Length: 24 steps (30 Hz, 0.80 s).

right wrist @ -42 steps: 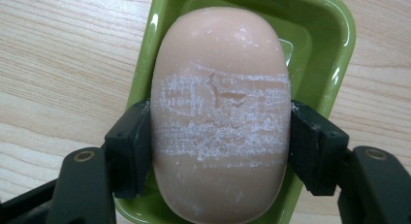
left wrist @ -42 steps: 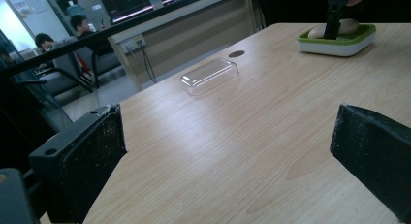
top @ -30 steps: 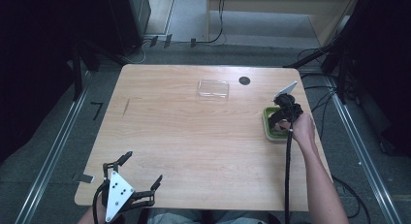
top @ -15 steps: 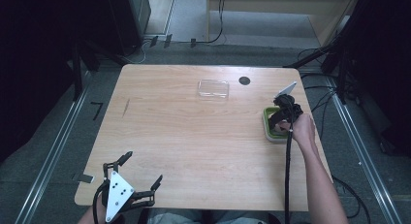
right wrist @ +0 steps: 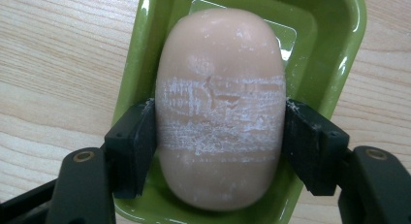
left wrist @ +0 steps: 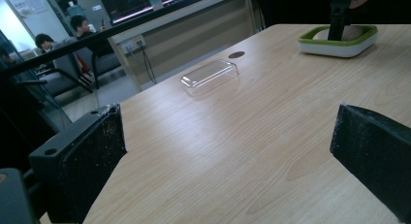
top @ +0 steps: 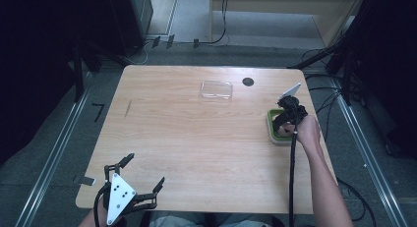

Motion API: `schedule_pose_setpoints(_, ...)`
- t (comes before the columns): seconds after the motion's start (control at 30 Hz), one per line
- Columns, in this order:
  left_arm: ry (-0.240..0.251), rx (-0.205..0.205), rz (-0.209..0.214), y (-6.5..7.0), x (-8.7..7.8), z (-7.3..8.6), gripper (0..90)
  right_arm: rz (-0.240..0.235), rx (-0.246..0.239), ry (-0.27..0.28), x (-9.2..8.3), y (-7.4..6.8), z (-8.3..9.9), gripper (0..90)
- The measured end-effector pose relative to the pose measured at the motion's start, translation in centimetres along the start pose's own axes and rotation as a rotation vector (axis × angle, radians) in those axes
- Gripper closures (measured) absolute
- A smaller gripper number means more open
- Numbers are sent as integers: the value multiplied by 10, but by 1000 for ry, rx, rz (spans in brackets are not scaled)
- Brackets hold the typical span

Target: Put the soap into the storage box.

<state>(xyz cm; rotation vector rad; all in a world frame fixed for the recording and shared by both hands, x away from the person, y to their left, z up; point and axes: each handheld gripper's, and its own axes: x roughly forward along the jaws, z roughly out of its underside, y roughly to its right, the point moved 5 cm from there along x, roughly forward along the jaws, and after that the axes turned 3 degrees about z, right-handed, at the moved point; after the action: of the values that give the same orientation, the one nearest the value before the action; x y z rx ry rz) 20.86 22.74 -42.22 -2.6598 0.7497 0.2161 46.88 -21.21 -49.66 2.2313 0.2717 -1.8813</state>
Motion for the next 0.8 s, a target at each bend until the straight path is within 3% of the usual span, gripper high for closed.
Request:
schedule_pose_setpoints(0.3,-2,3,1,0,0,0,0,11,-12,27,-11,-2,0,290)
schedule_pose_setpoints(0.47,-2,4,2,0,1,0,0,-12,-37,27,-19,-6,2,235)
schedule_pose_setpoints(0.8,-1,2,5,1,1,0,0,-55,-149,47,-43,-33,8,106)
